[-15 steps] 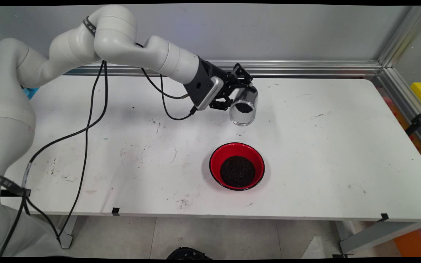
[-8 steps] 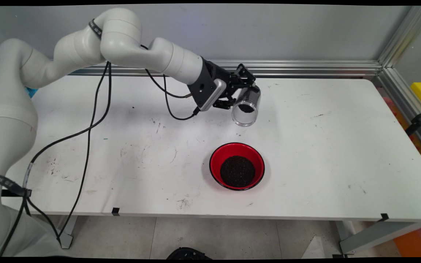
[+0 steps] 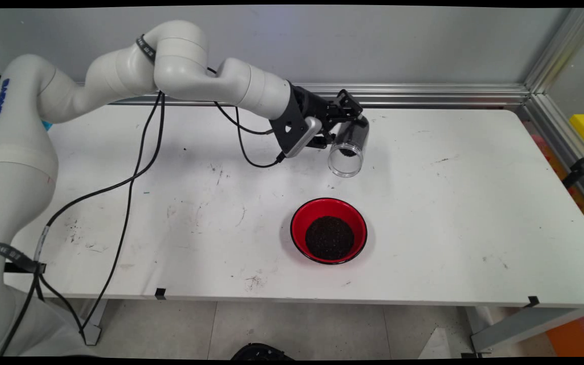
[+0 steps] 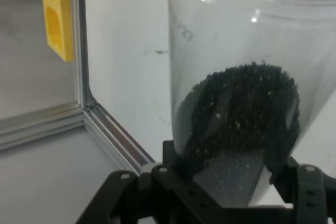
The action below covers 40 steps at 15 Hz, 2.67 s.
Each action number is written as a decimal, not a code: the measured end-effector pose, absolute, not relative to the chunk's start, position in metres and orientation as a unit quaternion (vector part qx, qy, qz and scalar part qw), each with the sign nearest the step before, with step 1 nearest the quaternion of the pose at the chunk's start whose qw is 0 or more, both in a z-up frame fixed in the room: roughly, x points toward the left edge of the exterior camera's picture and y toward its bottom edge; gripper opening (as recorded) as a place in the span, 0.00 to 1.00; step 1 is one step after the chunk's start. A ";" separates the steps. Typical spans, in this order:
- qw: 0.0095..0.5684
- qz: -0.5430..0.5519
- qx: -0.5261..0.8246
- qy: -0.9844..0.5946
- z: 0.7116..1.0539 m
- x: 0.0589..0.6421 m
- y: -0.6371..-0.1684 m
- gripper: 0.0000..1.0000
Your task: Pour the black seasoning powder in the red bowl
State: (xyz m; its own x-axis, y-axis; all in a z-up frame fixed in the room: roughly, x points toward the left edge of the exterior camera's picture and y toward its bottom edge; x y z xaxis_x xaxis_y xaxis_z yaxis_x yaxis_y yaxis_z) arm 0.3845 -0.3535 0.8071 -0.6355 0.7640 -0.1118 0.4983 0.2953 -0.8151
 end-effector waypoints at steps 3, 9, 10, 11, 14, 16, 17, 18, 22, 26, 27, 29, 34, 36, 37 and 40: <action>0.138 0.450 -0.412 -0.780 0.805 0.382 -0.353 0.00; 0.117 0.466 -0.444 -0.757 0.801 0.380 -0.344 0.00; 0.114 0.467 -0.450 -0.753 0.801 0.381 -0.341 0.00; 0.111 0.469 -0.455 -0.748 0.801 0.382 -0.338 0.00; 0.102 0.476 -0.469 -0.737 0.801 0.383 -0.331 0.00; 0.096 0.482 -0.480 -0.727 0.801 0.384 -0.326 0.00; 0.094 0.484 -0.484 -0.723 0.800 0.384 -0.324 0.00; 0.092 0.487 -0.489 -0.718 0.800 0.384 -0.321 0.00; 0.085 0.495 -0.505 -0.702 0.798 0.383 -0.314 0.00; 0.079 0.502 -0.518 -0.687 0.795 0.382 -0.309 0.00; 0.077 0.505 -0.522 -0.683 0.794 0.382 -0.308 0.00; 0.075 0.509 -0.527 -0.677 0.793 0.381 -0.306 0.00; 0.069 0.516 -0.535 -0.665 0.789 0.379 -0.302 0.00; 0.067 0.520 -0.538 -0.660 0.787 0.377 -0.301 0.00; 0.065 0.522 -0.539 -0.658 0.786 0.377 -0.301 0.00; 0.061 0.526 -0.542 -0.653 0.782 0.374 -0.300 0.00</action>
State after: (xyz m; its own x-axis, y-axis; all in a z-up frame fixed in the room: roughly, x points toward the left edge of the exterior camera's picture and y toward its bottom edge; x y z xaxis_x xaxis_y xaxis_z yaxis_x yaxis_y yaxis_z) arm 0.3744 -0.3005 0.7819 -0.4058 0.7716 -0.4898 0.6424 -0.1404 -0.7534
